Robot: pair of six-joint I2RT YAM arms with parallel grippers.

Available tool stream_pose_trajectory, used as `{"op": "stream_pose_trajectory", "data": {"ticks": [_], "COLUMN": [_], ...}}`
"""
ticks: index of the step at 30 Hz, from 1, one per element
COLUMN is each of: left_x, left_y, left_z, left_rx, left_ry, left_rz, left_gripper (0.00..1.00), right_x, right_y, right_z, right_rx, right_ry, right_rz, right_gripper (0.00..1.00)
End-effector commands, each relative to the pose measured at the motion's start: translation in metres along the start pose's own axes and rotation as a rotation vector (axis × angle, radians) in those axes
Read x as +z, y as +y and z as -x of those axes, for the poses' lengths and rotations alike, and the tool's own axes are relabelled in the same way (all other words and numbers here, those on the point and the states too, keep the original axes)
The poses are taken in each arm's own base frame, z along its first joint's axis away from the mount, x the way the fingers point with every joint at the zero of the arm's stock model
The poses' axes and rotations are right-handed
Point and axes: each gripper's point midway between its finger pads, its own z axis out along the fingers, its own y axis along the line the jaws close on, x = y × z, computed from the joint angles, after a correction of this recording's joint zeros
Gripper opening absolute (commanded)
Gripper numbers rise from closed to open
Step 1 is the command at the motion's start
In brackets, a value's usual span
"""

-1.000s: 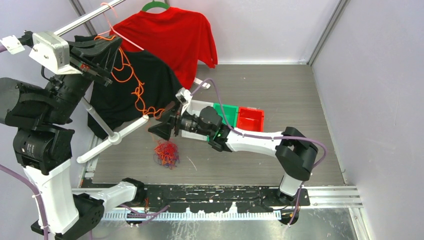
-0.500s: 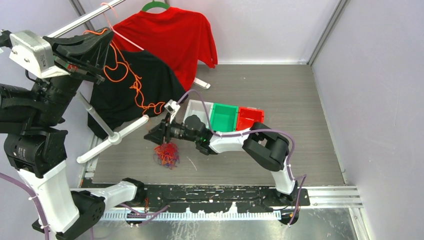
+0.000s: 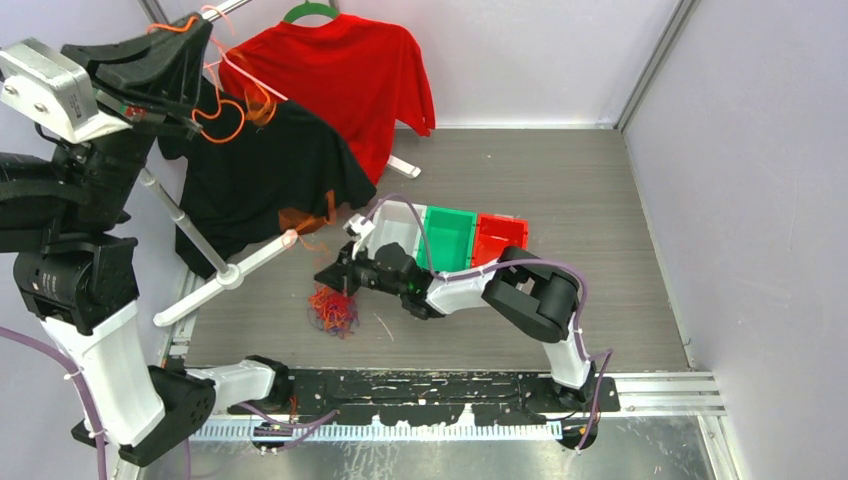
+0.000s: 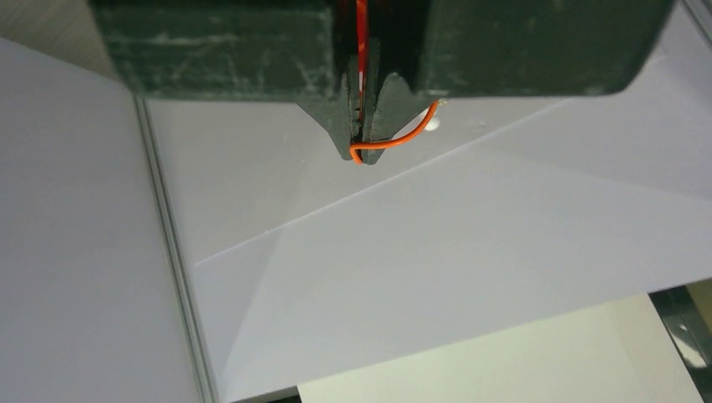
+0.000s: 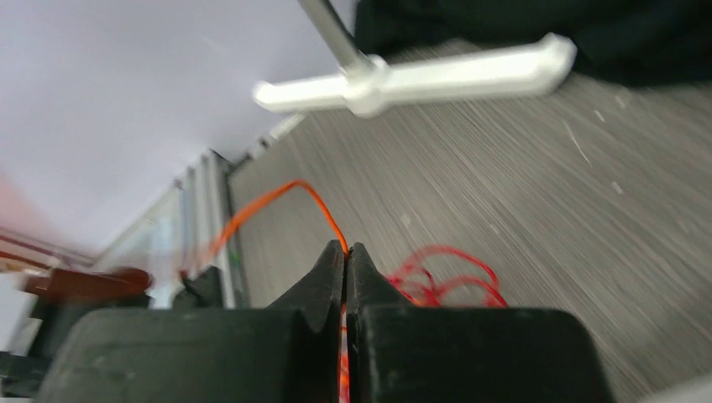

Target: Untangle the cables

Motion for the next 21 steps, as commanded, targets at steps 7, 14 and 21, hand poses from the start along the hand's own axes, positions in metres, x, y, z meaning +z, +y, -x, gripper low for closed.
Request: {"op": "stream_pose_trajectory", "data": {"ticks": [7, 14, 21], "left_x": [0.01, 0.005, -0.025], "left_y": [0.019, -0.003, -0.043], "left_z": [0.069, 0.013, -0.075], "left_rx": [0.163, 0.058, -0.105], "left_ry": [-0.259, -0.094, 0.176], "left_rz": [0.058, -0.027, -0.143], "left_gripper": [0.0, 0.0, 0.0], "right_x": [-0.026, -0.037, -0.086], "right_y": [-0.048, -0.025, -0.006], "right_z": [-0.015, 0.01, 0.034], "right_rx": [-0.08, -0.12, -0.142], "right_ry": [0.037, 0.065, 0.11], "right_rz": [-0.249, -0.221, -0.195], "right_gripper": [0.01, 0.53, 0.68]}}
